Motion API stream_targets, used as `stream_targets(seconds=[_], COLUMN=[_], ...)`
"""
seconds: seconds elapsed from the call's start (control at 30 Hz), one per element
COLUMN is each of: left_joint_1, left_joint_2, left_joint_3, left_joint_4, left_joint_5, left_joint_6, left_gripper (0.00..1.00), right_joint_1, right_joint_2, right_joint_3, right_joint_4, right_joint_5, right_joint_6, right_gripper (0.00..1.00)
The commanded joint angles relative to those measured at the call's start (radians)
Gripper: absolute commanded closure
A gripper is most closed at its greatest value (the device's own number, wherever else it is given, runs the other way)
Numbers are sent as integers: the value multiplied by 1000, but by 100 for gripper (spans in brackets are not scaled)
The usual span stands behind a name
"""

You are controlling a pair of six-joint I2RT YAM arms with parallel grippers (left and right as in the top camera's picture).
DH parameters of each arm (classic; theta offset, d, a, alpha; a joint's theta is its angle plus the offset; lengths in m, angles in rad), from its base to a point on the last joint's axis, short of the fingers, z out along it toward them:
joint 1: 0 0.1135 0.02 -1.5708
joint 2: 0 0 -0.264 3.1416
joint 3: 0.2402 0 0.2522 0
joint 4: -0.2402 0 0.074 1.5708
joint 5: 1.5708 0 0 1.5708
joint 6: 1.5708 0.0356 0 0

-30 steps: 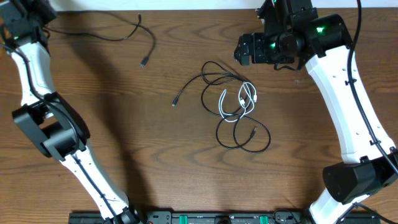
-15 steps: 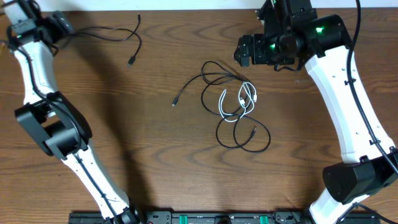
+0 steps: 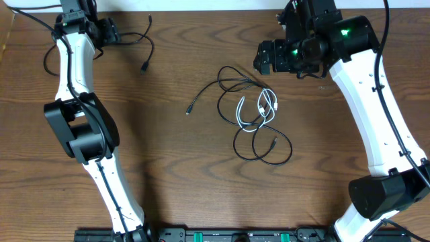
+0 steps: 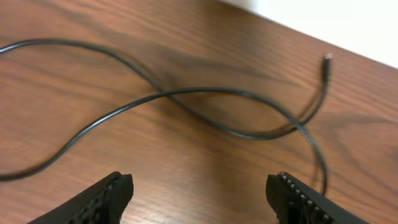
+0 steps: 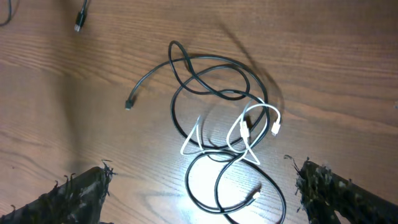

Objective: Untangle cables

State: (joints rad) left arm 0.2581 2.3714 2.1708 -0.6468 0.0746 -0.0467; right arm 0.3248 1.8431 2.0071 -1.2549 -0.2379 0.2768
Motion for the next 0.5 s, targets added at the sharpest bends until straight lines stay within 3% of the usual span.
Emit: stream_targets(seconds=[0.0,0.07,0.47], left_joint_1=[36,57,126], left_joint_2=[13,24,107], left_joint_3=[-7,-8,-9], left_joint_4=[-6,-12,-42], left_joint_5=[-204,-272,-195], left_joint_6=[-16,-18,12], left_gripper=[26,34,34], right_joint_1=[4,4,4], right_joint_2=[9,9,9], right_joint_3=[-7,-7,-7], right_joint_4=[-6,-10,-2], right_joint_5=[0,0,0], right_joint_6=[-2,-2,-5], right_gripper=[5,5,3])
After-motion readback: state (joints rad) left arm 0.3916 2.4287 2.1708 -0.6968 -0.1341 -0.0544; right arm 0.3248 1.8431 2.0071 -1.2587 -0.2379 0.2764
